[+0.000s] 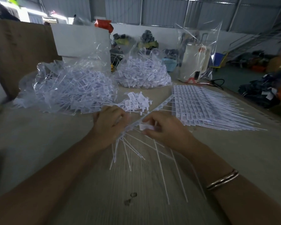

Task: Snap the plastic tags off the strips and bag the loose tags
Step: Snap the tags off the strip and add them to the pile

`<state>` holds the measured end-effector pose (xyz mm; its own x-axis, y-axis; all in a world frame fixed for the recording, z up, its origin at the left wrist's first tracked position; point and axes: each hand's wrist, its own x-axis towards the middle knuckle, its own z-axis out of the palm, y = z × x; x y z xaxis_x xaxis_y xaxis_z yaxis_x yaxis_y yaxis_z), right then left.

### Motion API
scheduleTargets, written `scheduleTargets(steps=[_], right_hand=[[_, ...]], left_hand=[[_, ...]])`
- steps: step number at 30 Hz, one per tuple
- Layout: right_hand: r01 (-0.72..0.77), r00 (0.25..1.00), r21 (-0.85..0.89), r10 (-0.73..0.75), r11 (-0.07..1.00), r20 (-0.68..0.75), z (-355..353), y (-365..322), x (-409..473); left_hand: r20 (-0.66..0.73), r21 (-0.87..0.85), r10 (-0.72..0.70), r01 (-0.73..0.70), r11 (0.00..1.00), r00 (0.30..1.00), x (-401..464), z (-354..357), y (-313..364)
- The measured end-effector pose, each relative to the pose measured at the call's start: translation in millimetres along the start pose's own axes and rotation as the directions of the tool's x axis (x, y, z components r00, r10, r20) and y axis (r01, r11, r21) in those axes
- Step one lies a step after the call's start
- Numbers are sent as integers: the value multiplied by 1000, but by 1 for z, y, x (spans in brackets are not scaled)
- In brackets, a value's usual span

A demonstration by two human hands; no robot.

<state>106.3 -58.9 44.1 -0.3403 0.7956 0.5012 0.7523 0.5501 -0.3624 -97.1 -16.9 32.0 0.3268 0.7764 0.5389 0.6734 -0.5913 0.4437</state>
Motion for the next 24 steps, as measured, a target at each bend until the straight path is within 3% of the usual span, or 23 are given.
scheduleTargets(steps=[3, 7, 10, 13, 16, 17, 20, 22, 24], right_hand=[[21, 1000, 31, -21, 999, -14, 5, -8, 2], [7, 997, 105, -15, 994, 73, -7, 0, -2], [-27, 995, -4, 27, 1000, 92, -13, 9, -4], [-22, 996, -8, 22, 1000, 86, -11, 10, -2], [-52, 996, 70, 47, 996, 80, -13, 10, -1], [-76, 995, 93, 70, 993, 65, -17, 14, -1], [-128, 991, 154, 133, 980, -20, -31, 25, -9], [-129, 988, 194, 143, 973, -63, -33, 26, -12], [-112, 991, 180, 122, 977, -48, -26, 19, -10]], left_hand=[[110, -161, 134, -115, 980, 985, -4, 12, 23], [136, -254, 59, -23, 967, 989, -4, 14, 16], [177, -297, 51, 4, 955, 983, -4, 11, 10], [118, -269, 126, -90, 959, 985, -6, 10, 10], [24, -129, 224, -220, 967, 974, -6, 4, 9], [-6, -162, 231, -229, 960, 973, -6, 1, 7], [-86, -357, 114, -138, 924, 990, -6, -12, 0], [-87, -257, 38, -59, 965, 996, -2, -18, -19], [-32, -48, -121, 119, 992, 992, -1, -18, -32]])
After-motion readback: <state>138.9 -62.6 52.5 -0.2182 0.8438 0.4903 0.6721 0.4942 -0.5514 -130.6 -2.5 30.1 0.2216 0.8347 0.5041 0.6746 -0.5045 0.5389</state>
